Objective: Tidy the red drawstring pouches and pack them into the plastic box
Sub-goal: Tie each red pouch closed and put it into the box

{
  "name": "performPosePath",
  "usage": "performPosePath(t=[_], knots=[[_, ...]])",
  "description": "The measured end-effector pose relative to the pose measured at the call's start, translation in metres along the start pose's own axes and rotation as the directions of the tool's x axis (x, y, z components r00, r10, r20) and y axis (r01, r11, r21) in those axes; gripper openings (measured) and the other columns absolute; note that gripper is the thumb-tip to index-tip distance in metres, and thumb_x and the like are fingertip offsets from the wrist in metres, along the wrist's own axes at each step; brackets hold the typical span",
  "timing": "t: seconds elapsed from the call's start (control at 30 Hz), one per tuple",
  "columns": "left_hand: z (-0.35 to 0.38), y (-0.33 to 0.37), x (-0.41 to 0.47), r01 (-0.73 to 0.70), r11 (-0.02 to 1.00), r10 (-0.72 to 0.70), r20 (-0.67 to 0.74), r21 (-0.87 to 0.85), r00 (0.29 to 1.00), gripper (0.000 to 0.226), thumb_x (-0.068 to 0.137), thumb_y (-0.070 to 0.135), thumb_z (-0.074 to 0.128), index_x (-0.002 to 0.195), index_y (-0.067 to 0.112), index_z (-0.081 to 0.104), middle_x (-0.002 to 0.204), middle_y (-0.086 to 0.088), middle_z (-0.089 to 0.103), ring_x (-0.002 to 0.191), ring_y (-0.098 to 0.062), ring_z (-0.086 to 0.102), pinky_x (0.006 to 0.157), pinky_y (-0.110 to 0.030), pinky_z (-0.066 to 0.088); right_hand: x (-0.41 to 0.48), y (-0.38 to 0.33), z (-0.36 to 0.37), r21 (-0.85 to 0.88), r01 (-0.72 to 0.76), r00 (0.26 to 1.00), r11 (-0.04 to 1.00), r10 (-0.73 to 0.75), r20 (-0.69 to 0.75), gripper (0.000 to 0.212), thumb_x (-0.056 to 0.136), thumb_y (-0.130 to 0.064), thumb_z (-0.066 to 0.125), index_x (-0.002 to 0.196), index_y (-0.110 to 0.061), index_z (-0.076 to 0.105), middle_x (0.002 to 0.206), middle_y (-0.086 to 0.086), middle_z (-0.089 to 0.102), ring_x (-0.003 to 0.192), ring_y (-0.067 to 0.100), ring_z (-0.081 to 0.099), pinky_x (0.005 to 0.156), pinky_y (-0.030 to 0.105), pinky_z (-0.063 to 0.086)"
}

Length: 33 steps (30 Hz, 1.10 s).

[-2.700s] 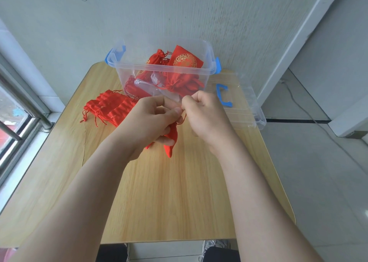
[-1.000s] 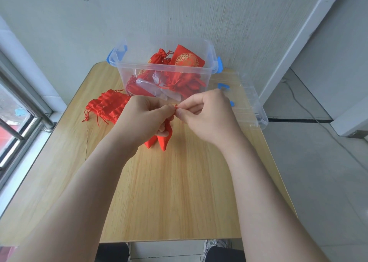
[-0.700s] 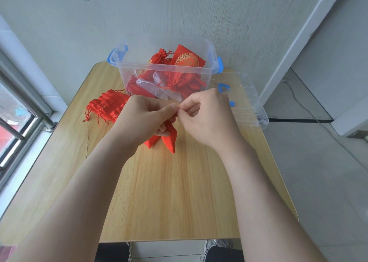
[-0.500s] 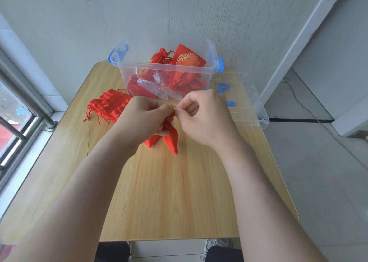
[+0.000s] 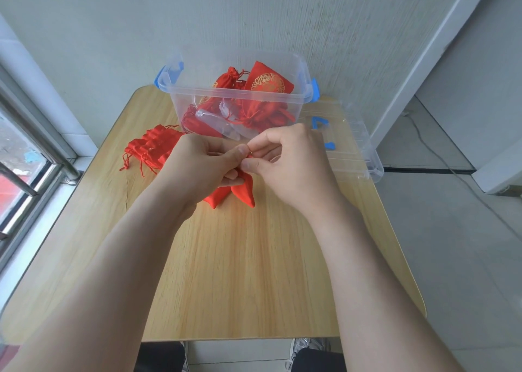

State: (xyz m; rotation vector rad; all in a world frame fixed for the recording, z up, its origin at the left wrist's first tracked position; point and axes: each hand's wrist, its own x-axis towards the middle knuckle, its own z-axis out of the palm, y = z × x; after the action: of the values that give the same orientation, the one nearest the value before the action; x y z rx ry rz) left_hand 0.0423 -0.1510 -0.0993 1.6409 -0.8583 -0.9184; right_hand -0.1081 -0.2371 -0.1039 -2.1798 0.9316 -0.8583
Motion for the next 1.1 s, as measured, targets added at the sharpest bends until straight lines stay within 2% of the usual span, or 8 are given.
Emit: performPosePath(t=[0.07,0.17,0.3,0.43,0.63,0.77,0.9,1.1], knots=[[0.0,0.0,-0.001,0.01,1.0,-0.01,0.015,-0.01,1.0,0.013,0.099,0.017,0.074,0.101,0.009,0.084,0.096,-0.023,0.079,0.078,-0.022,0.077,0.07,-0.022,0.064,0.0,0.001,0.001,-0.013,0.006,1.0,1.0,-0.006,0.005,0.017,0.08,-0.018,0.093,0.092,-0.026,0.084,0.074,-0.013,0.075,0.07,-0.002,0.07,0.066,0.014,0.056],[0.0,-0.002,0.001,0.016,1.0,-0.017,0.03,0.015,0.999,0.013,0.099,0.016,0.075,0.098,0.007,0.084,0.096,-0.023,0.079,0.082,-0.027,0.079,0.077,-0.029,0.066,0.0,0.003,0.005,-0.063,0.018,1.0,0.998,-0.019,-0.001,0.012,0.082,-0.019,0.089,0.09,-0.027,0.085,0.071,-0.012,0.074,0.068,0.0,0.07,0.066,0.025,0.06],[0.004,-0.007,0.002,0.021,0.998,-0.021,-0.007,0.066,1.0,0.011,0.097,0.016,0.077,0.094,0.008,0.084,0.095,-0.024,0.078,0.073,-0.019,0.074,0.081,-0.037,0.067,0.0,0.006,0.01,-0.139,0.045,0.999,0.989,-0.047,-0.017,0.014,0.083,-0.016,0.085,0.088,-0.029,0.085,0.067,-0.012,0.072,0.066,0.005,0.068,0.067,0.034,0.061],[0.004,-0.004,0.0,0.026,0.997,-0.027,0.016,0.077,1.0,0.009,0.098,0.01,0.075,0.096,0.008,0.083,0.1,-0.029,0.075,0.075,-0.022,0.076,0.081,-0.041,0.067,0.0,0.007,0.011,-0.147,0.058,0.998,0.987,-0.062,-0.023,0.012,0.085,-0.017,0.085,0.09,-0.028,0.086,0.069,-0.012,0.073,0.066,0.003,0.068,0.067,0.033,0.06],[0.002,-0.003,-0.001,0.042,0.998,-0.044,0.04,0.048,0.998,0.013,0.095,0.005,0.077,0.106,0.01,0.082,0.101,-0.02,0.08,0.092,-0.029,0.08,0.084,-0.038,0.066,0.001,0.009,0.011,-0.132,0.046,0.998,0.99,-0.052,-0.04,0.015,0.084,-0.017,0.087,0.092,-0.03,0.085,0.074,-0.012,0.074,0.069,0.002,0.069,0.068,0.033,0.062],[0.004,-0.002,-0.002,-0.021,0.994,0.026,-0.049,0.107,0.998,0.014,0.093,0.004,0.078,0.094,0.016,0.085,0.092,-0.017,0.08,0.078,-0.027,0.075,0.082,-0.039,0.064,0.002,0.009,0.012,-0.067,0.04,0.998,0.997,-0.043,-0.043,0.019,0.084,-0.013,0.087,0.096,-0.027,0.085,0.08,-0.013,0.077,0.073,-0.001,0.073,0.074,0.031,0.064],[0.005,-0.001,-0.002,-0.008,0.993,0.019,-0.09,0.116,0.996,0.017,0.088,0.005,0.08,0.085,0.021,0.085,0.086,-0.012,0.08,0.081,-0.026,0.077,0.09,-0.05,0.062,0.001,0.008,0.008,-0.037,0.06,0.998,0.997,-0.061,-0.01,0.023,0.085,-0.008,0.086,0.098,-0.026,0.086,0.082,-0.013,0.079,0.075,-0.003,0.074,0.076,0.027,0.064],[0.009,0.002,-0.004,0.034,0.998,-0.027,-0.124,0.06,0.992,0.006,0.083,0.003,0.085,0.086,0.008,0.082,0.078,-0.013,0.079,0.071,-0.018,0.075,0.075,-0.034,0.067,0.001,0.009,0.008,-0.186,0.105,0.993,0.977,-0.094,0.067,0.027,0.091,-0.011,0.076,0.105,-0.032,0.085,0.085,-0.003,0.078,0.079,0.017,0.072,0.073,0.037,0.062]])
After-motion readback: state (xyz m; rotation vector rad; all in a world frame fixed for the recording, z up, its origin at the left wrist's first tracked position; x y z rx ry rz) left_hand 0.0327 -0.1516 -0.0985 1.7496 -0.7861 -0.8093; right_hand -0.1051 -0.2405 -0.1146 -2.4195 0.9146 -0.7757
